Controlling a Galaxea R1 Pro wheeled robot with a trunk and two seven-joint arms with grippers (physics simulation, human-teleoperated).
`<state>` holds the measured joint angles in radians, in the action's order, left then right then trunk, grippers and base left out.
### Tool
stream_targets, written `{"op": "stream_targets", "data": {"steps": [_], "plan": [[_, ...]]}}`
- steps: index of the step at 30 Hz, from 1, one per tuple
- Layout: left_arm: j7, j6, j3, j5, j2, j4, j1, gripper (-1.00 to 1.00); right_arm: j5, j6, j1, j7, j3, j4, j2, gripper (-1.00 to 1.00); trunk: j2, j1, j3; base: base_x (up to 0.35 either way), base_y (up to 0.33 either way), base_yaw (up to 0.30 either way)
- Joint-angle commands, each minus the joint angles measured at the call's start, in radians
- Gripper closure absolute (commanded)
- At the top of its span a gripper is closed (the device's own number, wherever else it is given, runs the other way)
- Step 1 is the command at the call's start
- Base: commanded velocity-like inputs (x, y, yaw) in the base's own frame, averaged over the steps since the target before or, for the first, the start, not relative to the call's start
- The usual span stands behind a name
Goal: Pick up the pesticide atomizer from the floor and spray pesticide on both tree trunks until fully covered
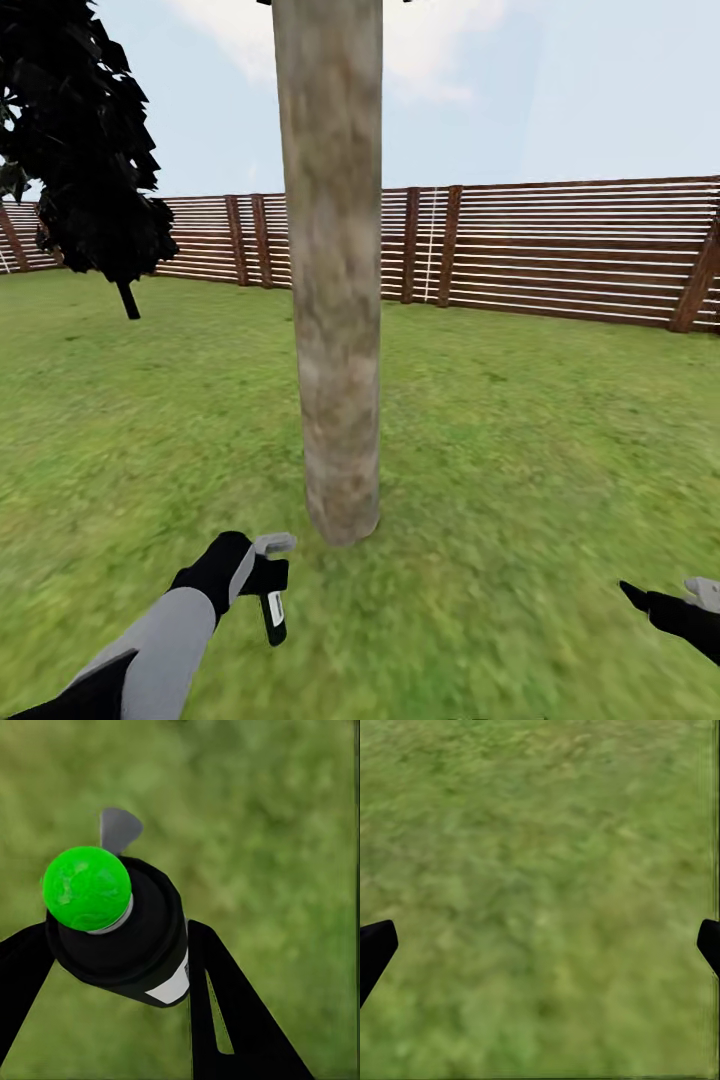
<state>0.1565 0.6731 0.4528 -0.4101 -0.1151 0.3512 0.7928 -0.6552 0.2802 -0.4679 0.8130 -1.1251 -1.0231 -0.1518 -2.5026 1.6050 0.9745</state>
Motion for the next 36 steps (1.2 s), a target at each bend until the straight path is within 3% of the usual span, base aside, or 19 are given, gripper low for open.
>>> {"op": "stream_targets", "data": {"steps": [1, 6, 9, 18, 28, 31, 33, 36], "plan": [[0.000, 0.001, 0.000, 0.001, 0.000, 0.000, 0.000, 1.00, 0.000, 0.000, 0.000, 0.000, 0.000, 0.000, 0.000, -1.00, 0.000, 0.000, 0.000, 0.017, 0.000, -0.266], [0.000, 0.002, -0.017, 0.001, 0.000, 0.000, 0.000, 1.00, 0.000, 0.001, 0.000, 0.000, 0.001, 0.000, 0.000, -1.00, 0.000, 0.000, 0.000, 0.004, 0.000, -0.276], [0.000, 0.002, -0.065, 0.001, 0.001, 0.000, 0.000, 1.00, 0.000, 0.001, 0.000, 0.000, 0.001, 0.000, 0.000, -1.00, 0.000, 0.000, 0.000, 0.006, 0.000, -0.126], [0.000, 0.046, -0.075, 0.002, 0.001, -0.002, 0.000, 1.00, 0.000, 0.001, 0.000, 0.000, 0.001, 0.000, 0.000, -1.00, 0.000, 0.000, 0.000, 0.141, 0.029, -0.066], [0.007, 0.052, -0.075, 0.001, 0.003, 0.000, 0.000, 1.00, 0.000, 0.001, 0.000, 0.000, 0.001, 0.001, 0.000, -1.00, 0.000, 0.000, 0.000, 0.003, 0.001, -0.114], [0.038, 0.097, -0.075, 0.002, 0.003, 0.068, 0.002, 1.00, 0.000, 0.000, 0.000, -0.001, 0.001, 0.001, 0.000, -1.00, 0.000, 0.000, 0.000, 0.000, 0.000, 0.000], [0.095, 0.188, -0.078, 0.001, 0.003, 0.173, 0.002, 1.00, 0.000, 0.000, 0.000, -0.001, 0.001, 0.001, 0.000, -1.00, 0.000, 0.000, 0.000, 0.000, 0.000, 0.000], [0.167, 0.248, -0.150, 0.001, 0.003, 0.248, 0.002, 1.00, 0.000, 0.001, 0.000, -0.001, 0.001, 0.001, 0.000, -1.00, 0.000, 0.000, 0.000, 0.000, 0.000, 0.000]]}}
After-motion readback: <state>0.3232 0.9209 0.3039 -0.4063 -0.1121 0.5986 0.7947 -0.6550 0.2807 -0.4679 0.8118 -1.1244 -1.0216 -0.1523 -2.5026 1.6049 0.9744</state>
